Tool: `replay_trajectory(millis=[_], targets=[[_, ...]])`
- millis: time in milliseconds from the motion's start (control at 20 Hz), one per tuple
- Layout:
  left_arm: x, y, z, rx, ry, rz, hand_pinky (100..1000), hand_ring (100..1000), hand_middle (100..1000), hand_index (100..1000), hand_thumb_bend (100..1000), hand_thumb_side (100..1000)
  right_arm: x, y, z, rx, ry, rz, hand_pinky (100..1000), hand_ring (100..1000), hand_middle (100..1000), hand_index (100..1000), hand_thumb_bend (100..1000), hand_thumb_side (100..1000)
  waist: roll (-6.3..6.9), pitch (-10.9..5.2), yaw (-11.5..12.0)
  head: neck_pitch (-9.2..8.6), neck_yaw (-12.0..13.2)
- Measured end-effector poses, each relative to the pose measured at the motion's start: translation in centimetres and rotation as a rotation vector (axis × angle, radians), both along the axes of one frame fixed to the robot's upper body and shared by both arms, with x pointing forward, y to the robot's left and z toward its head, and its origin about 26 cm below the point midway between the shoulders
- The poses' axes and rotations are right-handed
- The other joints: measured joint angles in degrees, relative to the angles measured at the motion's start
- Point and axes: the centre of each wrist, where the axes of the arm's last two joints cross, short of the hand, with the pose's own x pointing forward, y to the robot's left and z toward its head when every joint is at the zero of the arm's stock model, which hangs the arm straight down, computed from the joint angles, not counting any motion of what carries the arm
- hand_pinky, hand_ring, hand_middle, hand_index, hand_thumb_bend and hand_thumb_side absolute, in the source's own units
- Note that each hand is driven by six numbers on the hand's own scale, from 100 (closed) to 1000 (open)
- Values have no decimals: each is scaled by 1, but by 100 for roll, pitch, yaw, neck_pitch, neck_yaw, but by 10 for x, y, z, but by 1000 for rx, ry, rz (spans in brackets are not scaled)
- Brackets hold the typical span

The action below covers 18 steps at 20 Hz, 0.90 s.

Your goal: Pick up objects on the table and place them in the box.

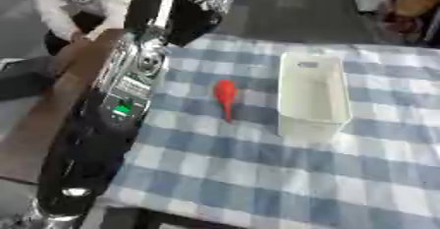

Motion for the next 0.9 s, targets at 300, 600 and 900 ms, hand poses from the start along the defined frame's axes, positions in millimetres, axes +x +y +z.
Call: replay_trajectory(millis=[300, 600, 900], targets=[[0, 1, 1, 5, 10, 1, 709, 650, 838, 846, 245, 918, 0, -1, -2, -15, 26, -73, 430, 441, 556, 695, 100, 866, 0, -9, 9, -2, 6], [0, 2, 1, 10, 17, -2, 718, 657, 841, 849, 241, 925, 0, -1, -3, -52, 50, -141, 465, 469, 597, 731, 100, 861, 0, -9, 9, -1, -70], [5, 4, 4, 105, 84, -77, 757, 683, 854, 870, 210, 966, 0, -1, -2, -104, 81, -199, 467, 471, 596, 726, 100, 850, 2, -1, -7, 0, -304]])
